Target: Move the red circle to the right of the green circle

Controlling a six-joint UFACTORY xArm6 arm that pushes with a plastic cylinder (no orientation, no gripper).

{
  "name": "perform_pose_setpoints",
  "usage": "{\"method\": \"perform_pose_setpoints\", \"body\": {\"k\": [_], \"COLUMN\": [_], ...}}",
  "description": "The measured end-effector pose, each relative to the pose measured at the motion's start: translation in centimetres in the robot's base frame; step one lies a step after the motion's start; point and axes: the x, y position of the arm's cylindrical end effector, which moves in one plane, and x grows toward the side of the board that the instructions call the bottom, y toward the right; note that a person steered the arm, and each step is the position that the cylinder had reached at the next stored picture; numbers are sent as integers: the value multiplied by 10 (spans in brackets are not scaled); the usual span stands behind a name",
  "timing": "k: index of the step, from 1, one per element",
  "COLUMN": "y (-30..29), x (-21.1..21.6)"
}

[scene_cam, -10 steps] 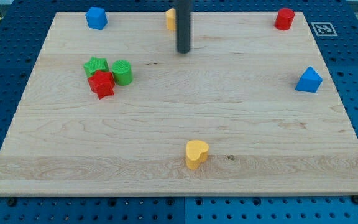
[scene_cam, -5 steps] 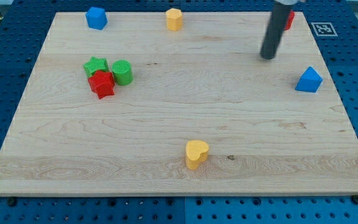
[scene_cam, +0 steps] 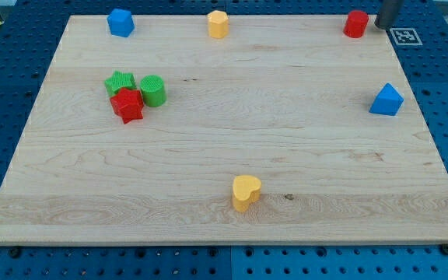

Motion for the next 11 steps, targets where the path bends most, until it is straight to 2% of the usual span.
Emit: {"method": "perform_pose_setpoints", "body": {"k": [4, 9, 11], "y": [-142, -268, -326], "x": [1, 160, 201]}}
